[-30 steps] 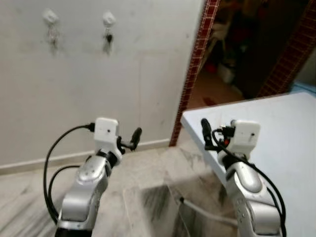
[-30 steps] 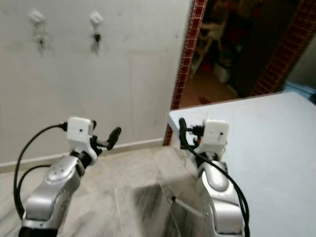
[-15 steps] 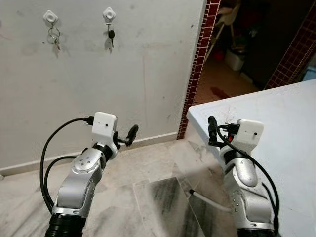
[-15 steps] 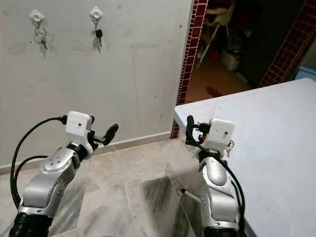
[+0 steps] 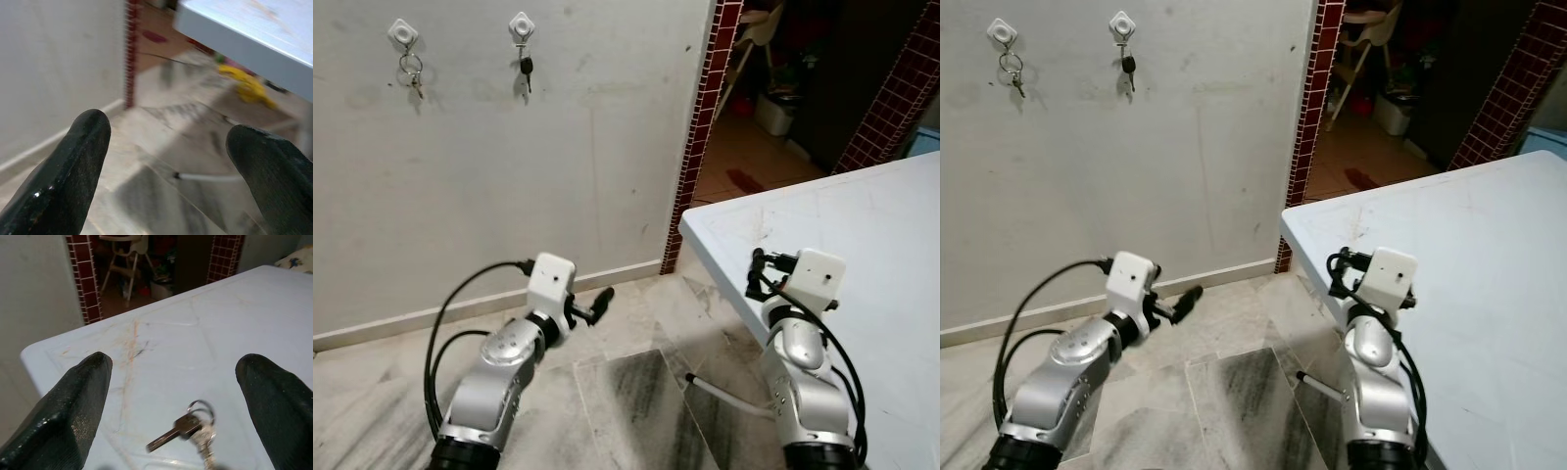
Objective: Hang keys on a hook
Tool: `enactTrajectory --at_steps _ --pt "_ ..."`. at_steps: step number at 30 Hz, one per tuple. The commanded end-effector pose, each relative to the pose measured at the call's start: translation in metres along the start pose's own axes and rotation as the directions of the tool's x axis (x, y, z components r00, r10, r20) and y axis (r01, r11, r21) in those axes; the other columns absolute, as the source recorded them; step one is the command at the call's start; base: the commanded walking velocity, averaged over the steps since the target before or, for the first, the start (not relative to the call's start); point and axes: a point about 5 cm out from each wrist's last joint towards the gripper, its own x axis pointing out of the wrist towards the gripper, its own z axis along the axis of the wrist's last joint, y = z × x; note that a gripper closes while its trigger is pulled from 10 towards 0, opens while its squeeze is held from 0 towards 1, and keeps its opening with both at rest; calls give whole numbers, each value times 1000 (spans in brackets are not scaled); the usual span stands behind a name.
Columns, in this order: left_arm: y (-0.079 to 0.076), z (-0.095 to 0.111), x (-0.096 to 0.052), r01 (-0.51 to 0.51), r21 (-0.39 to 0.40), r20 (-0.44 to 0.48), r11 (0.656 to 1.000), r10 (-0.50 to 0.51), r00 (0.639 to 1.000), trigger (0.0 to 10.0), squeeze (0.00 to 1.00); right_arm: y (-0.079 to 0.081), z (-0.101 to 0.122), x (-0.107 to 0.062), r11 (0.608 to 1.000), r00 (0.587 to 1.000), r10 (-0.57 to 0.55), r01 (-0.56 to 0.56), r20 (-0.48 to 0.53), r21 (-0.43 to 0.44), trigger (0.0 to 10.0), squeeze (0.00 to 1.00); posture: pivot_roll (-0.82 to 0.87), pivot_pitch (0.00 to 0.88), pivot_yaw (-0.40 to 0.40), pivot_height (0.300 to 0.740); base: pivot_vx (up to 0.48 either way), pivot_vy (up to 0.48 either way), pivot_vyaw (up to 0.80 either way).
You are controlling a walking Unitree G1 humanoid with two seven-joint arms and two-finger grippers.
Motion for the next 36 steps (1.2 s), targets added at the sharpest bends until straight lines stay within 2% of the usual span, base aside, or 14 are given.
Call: enactTrajectory --at_steps 1,4,13,18,21,28,36 --pt "-6 7 -1 48 27 17 998 -48 999 10000 0 -2 -1 1 1000 1000 -13 13 -18 6 10000 0 132 0 -71 740 0 0 0" --pt "-9 12 2 71 46 27 996 -72 997 10000 0 -2 -1 2 1000 1000 0 0 -18 3 10000 0 126 0 -71 740 0 0 -400" --pt "-4 27 6 40 64 69 997 -44 997 10000 0 3 -5 -2 999 998 47 -47 -44 3 10000 0 109 0 -78 740 0 0 -800" --pt "-2 32 6 22 116 80 993 -32 996 10000 0 11 -10 -5 993 990 117 -115 -74 29 10000 0 111 0 -81 740 0 0 -793" --pt "1 34 6 -30 142 82 989 18 996 10000 0 21 -14 -6 983 977 186 -184 -105 22 10000 0 110 0 -82 740 0 0 0" --pt "1 34 5 -75 105 94 992 65 993 10000 0 40 -15 -6 951 942 308 -305 -131 45 10000 0 114 0 -99 740 0 0 0" --pt "-10 28 1 10 88 69 996 -17 997 10000 0 38 -10 11 972 966 226 -232 -123 -33 10000 0 129 0 -111 740 0 0 0"
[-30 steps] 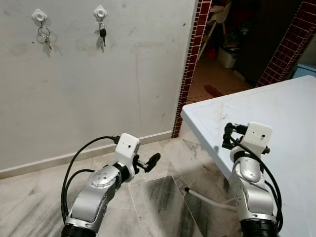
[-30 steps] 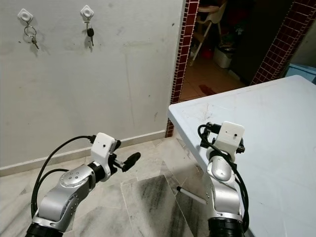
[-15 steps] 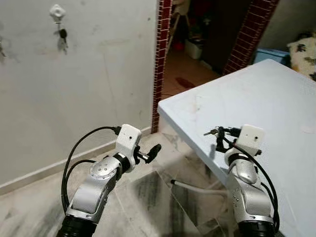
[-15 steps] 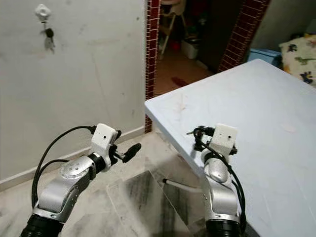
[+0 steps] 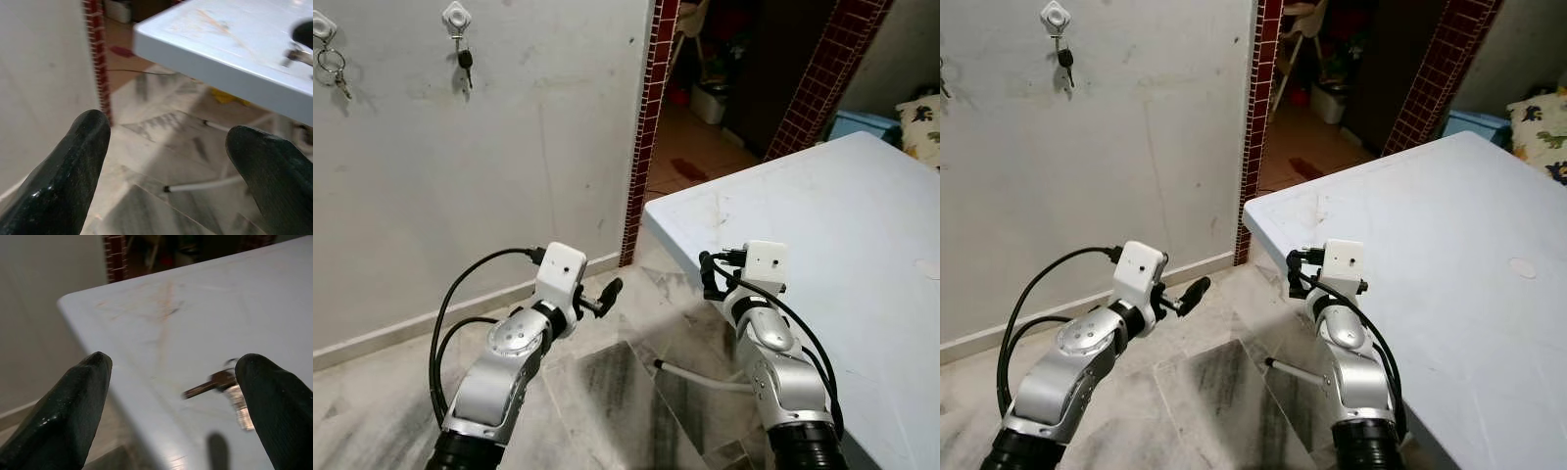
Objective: Hang keys on a hook
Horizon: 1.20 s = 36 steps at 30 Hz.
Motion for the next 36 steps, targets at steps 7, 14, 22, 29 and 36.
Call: enactTrajectory --at_steps 7,14,22,29,36 --pt "-5 13 1 41 31 35 999 -43 998 10000 0 -13 11 11 997 996 -83 83 22 4 10000 0 130 0 -104 740 0 0 0" --pt "-2 17 2 28 -23 52 999 -26 998 10000 0 -14 8 9 997 996 -81 80 25 19 10000 0 123 0 -95 740 0 0 0" --pt "-1 8 1 37 8 -2 999 -37 999 10000 0 -5 1 16 998 998 -62 62 -22 26 10000 0 133 0 -95 740 0 0 0" --pt "-10 6 -4 126 21 -13 992 -125 992 10000 0 2 1 30 999 998 -47 49 -52 22 10000 0 156 0 -100 740 0 0 0" --pt "-12 13 0 126 29 12 992 -127 992 10000 0 -4 -5 39 995 990 -99 97 -101 -22 10000 0 164 0 -110 740 0 0 0"
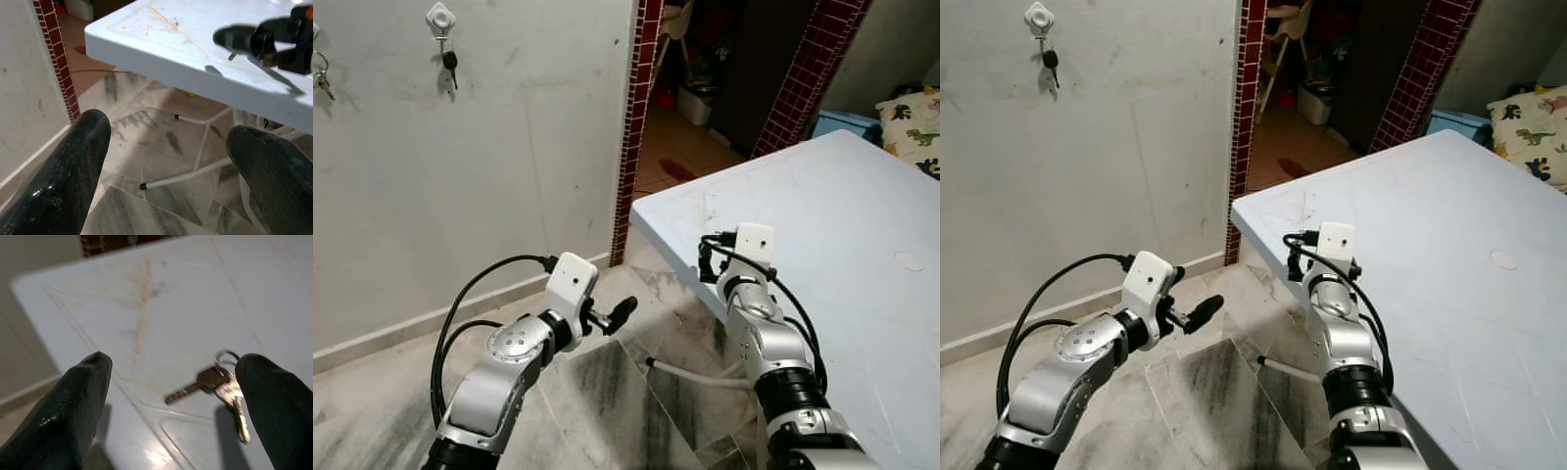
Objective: Hang keys on a hook
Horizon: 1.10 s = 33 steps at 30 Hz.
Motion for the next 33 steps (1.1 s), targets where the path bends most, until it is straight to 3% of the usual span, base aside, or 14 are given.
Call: enactTrajectory --at_steps 1,13,15,16,17,18,19,27,33 --pt "-2 8 4 2 19 26 1000 -3 1000 10000 0 -9 3 4 999 999 -48 48 -12 -6 10000 0 164 0 -110 740 0 0 0" --pt "2 15 7 4 35 45 999 -5 999 10000 0 -30 -1 12 992 992 -123 123 -35 -2 10000 0 162 0 -102 740 0 0 0" --pt "2 15 8 4 33 45 999 -6 999 10000 0 -30 -7 13 993 992 -105 108 -71 36 10000 0 162 0 -98 740 0 0 0" --pt "1 15 8 6 30 46 1000 -7 999 10000 0 -29 -9 13 994 992 -94 99 -89 55 5804 0 162 0 -98 740 0 0 0" --pt "0 15 8 11 26 47 1000 -12 999 10000 0 -29 -12 13 992 990 -89 98 -109 76 706 0 162 0 -98 740 0 0 0" --pt "-1 16 8 14 26 48 1000 -15 999 10000 0 -29 -13 13 990 990 -90 100 -112 94 706 0 168 2 -90 740 0 0 0" --pt "-3 18 8 35 26 57 999 -36 998 10000 0 -28 -12 13 988 992 -76 89 -102 129 0 0 171 3 -87 740 0 0 0" --pt "-1 26 9 64 38 74 997 -66 995 10000 0 -19 -17 13 961 993 -2 35 -121 274 0 0 181 17 -75 740 0 0 0" --pt "-4 27 11 74 42 78 996 -77 994 10000 0 -20 -20 13 957 991 3 36 -133 289 0 0 176 17 -70 740 0 0 0"
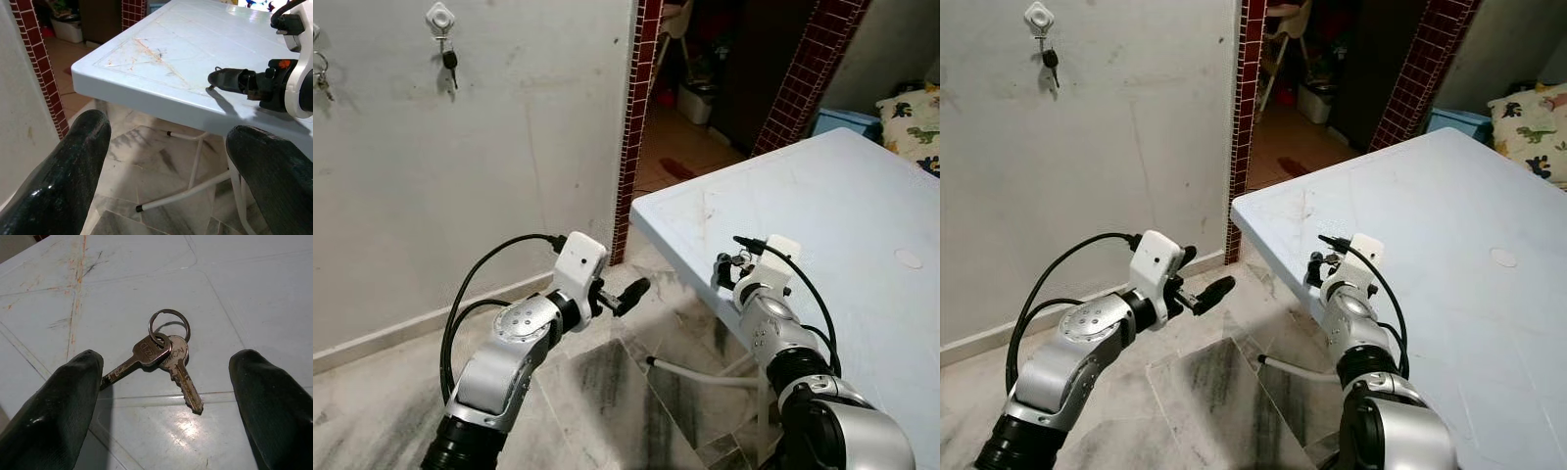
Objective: Hang keys on a hook
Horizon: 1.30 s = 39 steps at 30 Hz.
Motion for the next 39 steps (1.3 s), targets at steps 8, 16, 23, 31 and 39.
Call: enactTrajectory --at_steps 8,16,23,31,39 --pt "-5 3 2 27 14 11 1000 -27 1000 10000 0 -2 -11 -2 995 999 4 -7 -34 -95 0 0 170 20 -77 740 0 0 0" --pt "-6 5 3 17 35 28 999 -18 999 10000 0 13 -7 -5 952 994 94 -74 53 -296 10000 0 164 13 -87 740 0 0 0" --pt "-8 2 1 7 43 34 999 -9 999 10000 0 16 -11 -9 955 989 133 -108 72 -277 0 0 162 7 -91 740 0 0 0" --pt "-7 0 1 6 52 30 999 -8 1000 10000 0 14 -11 -9 956 989 129 -105 73 -273 0 0 163 0 -89 740 0 0 0" --pt "-6 1 2 0 58 34 998 -2 999 10000 0 11 -9 -9 959 990 116 -91 79 -267 0 0 161 0 -89 740 0 0 0"
